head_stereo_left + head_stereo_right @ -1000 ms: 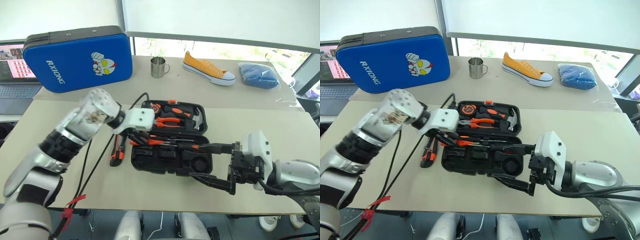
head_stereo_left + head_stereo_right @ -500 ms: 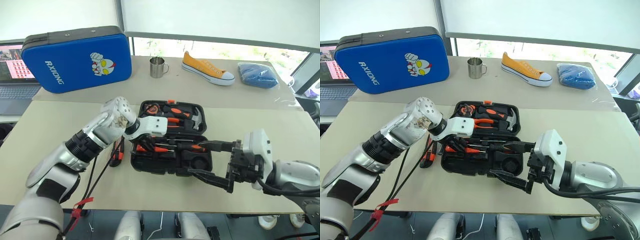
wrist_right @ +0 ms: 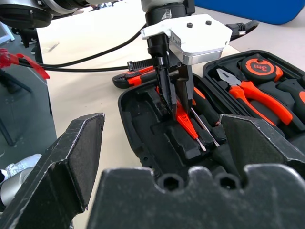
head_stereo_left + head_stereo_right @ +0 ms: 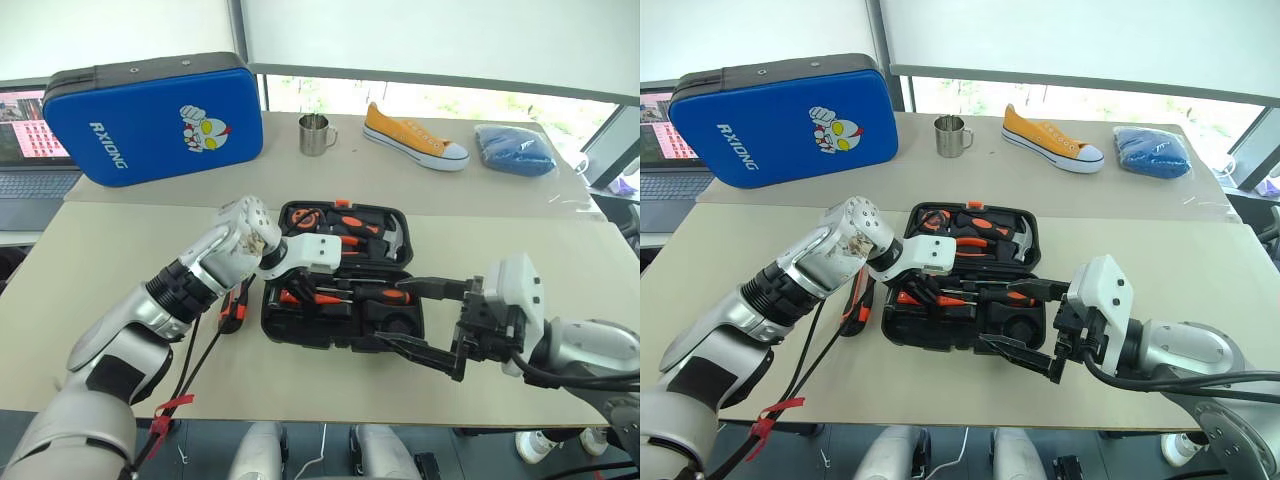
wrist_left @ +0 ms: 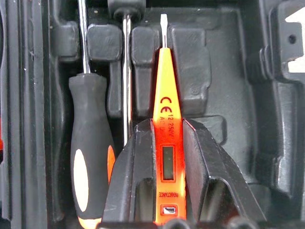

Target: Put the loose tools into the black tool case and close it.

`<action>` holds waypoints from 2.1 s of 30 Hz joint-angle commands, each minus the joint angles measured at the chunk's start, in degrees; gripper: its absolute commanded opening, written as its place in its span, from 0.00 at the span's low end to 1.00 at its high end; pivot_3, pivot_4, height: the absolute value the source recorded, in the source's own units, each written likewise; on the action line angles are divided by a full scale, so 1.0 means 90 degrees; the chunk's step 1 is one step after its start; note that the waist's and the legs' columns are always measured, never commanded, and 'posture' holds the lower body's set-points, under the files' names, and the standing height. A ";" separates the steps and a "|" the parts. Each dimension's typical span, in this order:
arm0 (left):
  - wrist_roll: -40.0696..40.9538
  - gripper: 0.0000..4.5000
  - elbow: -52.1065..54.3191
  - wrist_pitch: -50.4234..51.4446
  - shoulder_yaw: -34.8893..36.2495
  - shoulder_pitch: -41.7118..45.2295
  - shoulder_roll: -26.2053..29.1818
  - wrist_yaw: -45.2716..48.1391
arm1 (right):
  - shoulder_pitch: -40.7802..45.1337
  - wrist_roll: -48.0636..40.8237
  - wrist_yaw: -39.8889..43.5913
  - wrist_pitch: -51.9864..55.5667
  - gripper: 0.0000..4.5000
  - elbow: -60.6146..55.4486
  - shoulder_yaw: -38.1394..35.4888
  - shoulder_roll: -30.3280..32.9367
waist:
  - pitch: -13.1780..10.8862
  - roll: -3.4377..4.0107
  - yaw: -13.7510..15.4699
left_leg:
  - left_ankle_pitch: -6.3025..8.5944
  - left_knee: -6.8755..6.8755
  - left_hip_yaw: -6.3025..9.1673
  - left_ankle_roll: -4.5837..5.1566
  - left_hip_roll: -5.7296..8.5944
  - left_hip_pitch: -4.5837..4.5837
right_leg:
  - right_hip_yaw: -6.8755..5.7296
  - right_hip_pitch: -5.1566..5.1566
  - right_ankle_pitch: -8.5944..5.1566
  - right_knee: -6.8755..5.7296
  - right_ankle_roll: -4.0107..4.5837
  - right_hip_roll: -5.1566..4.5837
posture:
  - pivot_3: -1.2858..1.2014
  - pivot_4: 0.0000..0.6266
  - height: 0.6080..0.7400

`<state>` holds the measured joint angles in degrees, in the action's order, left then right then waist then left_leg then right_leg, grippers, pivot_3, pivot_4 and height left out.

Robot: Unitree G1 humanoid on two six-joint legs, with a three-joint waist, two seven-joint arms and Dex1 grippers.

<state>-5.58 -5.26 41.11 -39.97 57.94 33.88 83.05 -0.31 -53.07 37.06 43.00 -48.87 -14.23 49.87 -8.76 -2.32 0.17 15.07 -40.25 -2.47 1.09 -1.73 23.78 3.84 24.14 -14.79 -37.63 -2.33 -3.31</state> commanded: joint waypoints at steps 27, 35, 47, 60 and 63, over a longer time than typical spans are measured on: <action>0.2180 0.57 0.0533 -0.0903 0.3152 -0.0931 0.0204 -0.0024 | -0.0083 0.0068 0.0218 -0.0138 1.00 0.0163 -0.0092 0.0113 | 0.0005 0.0009 -0.0028 | 0.0001 -0.0007 0.0005 0.0002 -0.0001 -0.0004 | 0.0000 -0.0009 0.0000 -0.0001 -0.0001 -0.0006 | 0.52 0.24 0.99; 0.2419 0.01 0.0001 -0.1946 0.3535 -0.2057 -0.0293 -0.0634 | -0.0101 0.0162 0.0343 -0.0146 1.00 0.0286 -0.0149 0.0135 | 0.0004 0.0008 -0.0025 | 0.0001 -0.0009 0.0005 0.0002 -0.0001 0.0000 | 0.0000 -0.0002 0.0001 -0.0006 0.0001 -0.0005 | 0.52 0.24 0.99; 0.1901 0.01 -0.0685 -0.3408 0.3120 -0.2606 -0.0314 -0.0824 | 0.0025 0.0005 0.0271 -0.0036 1.00 0.0311 -0.0150 0.0118 | 0.0004 0.0008 0.0006 | 0.0001 -0.0010 0.0004 0.0002 0.0001 -0.0001 | -0.0001 -0.0006 0.0002 -0.0004 -0.0001 -0.0006 | 0.52 0.24 0.99; 0.1478 0.01 -0.1355 -0.4328 0.2882 -0.2638 -0.0507 -0.0922 | 0.0174 -0.0319 0.0250 0.0046 1.00 0.0470 -0.0276 0.0253 | 0.0005 0.0008 0.0019 | 0.0001 -0.0010 0.0004 0.0002 0.0000 -0.0001 | 0.0000 -0.0006 0.0002 -0.0005 -0.0001 -0.0006 | 0.52 0.24 0.99; 0.1254 0.01 -0.1621 -0.4800 0.2748 -0.2710 -0.0496 -0.0955 | 0.0199 -0.0372 0.0224 0.0054 1.00 0.0474 -0.0270 0.0272 | 0.0006 0.0009 0.0021 | 0.0001 -0.0010 0.0004 0.0002 0.0000 -0.0003 | 0.0000 -0.0008 0.0002 -0.0005 -0.0001 -0.0006 | 0.52 0.24 0.99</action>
<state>7.90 -18.00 0.29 -13.92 33.91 29.32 74.76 0.86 -55.32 39.25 43.30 -43.89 -14.58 51.77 -8.70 -2.24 0.36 15.08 -40.34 -2.44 1.10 -1.73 23.73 3.84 24.05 -14.77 -37.68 -2.34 -3.36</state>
